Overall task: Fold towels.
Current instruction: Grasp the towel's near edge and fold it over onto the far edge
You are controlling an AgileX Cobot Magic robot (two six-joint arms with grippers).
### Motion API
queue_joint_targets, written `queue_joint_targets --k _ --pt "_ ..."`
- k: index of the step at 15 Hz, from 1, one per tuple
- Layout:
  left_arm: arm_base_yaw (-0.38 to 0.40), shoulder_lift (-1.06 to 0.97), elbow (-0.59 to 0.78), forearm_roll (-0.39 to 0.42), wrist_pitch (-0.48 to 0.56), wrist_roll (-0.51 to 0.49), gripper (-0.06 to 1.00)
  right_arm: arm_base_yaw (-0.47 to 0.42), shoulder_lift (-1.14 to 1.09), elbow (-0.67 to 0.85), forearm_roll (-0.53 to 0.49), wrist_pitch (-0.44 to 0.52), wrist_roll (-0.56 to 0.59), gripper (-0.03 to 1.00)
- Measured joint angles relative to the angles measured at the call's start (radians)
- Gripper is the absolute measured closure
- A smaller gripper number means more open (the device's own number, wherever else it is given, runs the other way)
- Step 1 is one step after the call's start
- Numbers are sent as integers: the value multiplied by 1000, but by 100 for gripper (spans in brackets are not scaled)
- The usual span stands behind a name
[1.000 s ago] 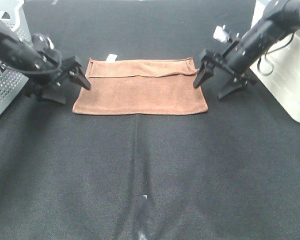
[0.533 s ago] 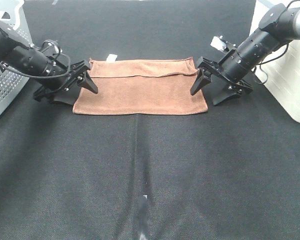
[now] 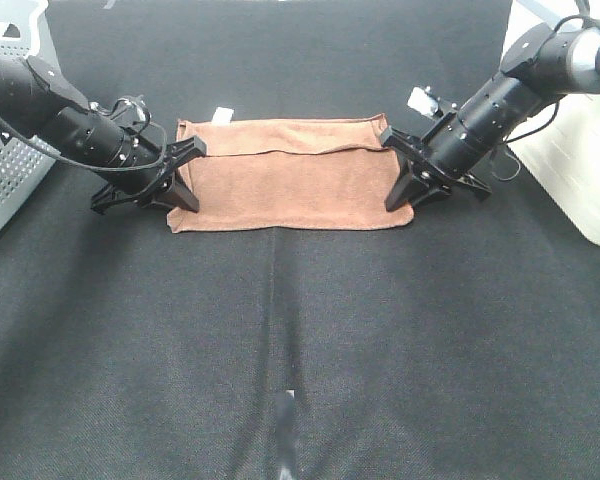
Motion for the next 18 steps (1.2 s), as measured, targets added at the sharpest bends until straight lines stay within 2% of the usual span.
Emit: queue_joint_targets --k 1,4,6,8,10,13,14,18 --pt "3 -6 0 4 11 0 91 0 0 0 0 8 7 97" --pt "27 -39 0 19 84 0 91 -7 -5 0 -1 60 8 97" --pt "34 -63 8 73 141 0 91 -7 -38 0 -13 99 9 97" --pt "28 -111 71 110 164 0 91 -7 -88 45 -21 109 12 97" --pt "18 -180 213 119 157 7 91 -7 -172 196 -28 81 -1 97" --pt "18 -286 393 118 115 42 91 -6 -303 463 -22 -38 -31 97" --pt "18 -286 393 118 115 42 91 -6 -303 463 -22 -38 -31 97" --pt "12 -371 561 117 75 79 91 -2 -399 722 36 -116 -127 97"
